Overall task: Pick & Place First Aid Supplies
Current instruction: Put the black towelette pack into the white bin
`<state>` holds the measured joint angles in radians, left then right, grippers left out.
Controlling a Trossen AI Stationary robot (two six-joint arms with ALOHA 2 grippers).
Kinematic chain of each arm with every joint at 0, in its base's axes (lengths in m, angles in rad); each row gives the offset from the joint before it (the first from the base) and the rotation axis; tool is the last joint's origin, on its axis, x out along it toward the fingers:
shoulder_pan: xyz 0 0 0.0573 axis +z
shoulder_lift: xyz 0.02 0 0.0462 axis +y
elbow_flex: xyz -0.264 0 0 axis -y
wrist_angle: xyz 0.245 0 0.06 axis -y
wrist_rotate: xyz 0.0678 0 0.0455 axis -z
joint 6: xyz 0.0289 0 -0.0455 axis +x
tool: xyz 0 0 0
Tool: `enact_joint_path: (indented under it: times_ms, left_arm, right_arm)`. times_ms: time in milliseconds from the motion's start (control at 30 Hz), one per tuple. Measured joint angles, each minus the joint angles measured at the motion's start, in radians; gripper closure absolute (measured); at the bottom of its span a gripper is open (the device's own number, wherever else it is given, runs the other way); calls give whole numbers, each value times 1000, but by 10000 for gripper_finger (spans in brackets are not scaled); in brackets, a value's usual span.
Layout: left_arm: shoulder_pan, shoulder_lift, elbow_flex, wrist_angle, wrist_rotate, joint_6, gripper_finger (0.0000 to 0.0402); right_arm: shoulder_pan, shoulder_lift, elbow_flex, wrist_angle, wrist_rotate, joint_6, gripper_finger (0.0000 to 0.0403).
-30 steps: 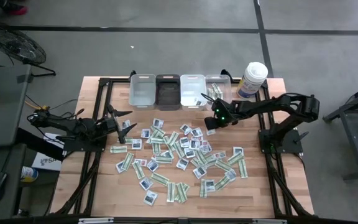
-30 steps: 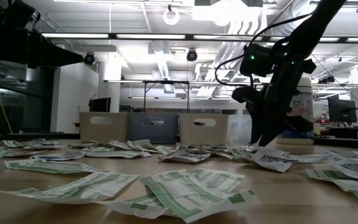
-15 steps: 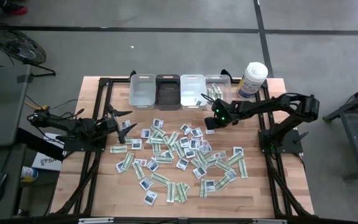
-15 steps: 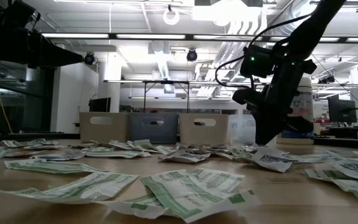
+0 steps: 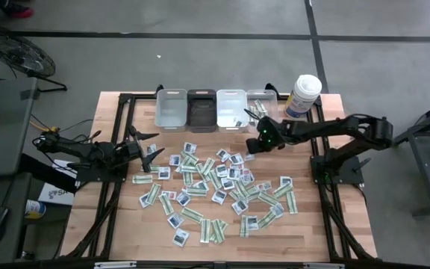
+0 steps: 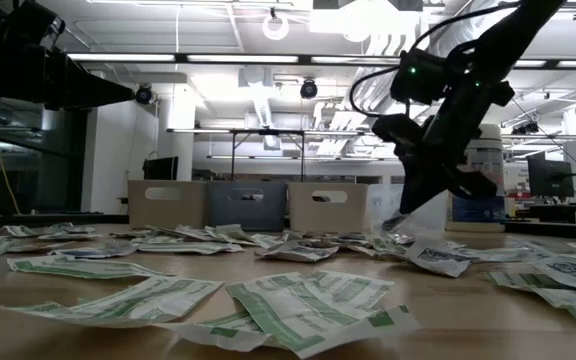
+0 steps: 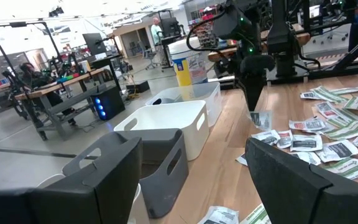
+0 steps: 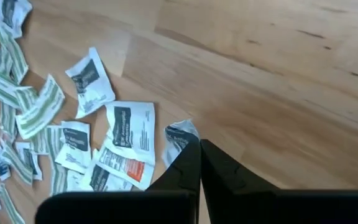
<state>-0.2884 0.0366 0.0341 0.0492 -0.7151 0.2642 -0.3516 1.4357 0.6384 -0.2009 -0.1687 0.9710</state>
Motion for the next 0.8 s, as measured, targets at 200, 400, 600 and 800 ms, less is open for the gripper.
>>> enact_joint_path:
  times_ms: [200,400,600,800]
  left_arm:
    - [0,0,0,0,0,0,121]
    - [0,0,0,0,0,0,121]
    - [0,0,0,0,0,0,121]
    - [0,0,0,0,0,0,121]
  right_arm:
    - [-1,-11,0,0,-1,0,403]
    - [1,-11,1,13,-7,-2,403]
    - [1,-11,2,53,-23,-2,403]
    - [1,-12,7,124,-29,16,403]
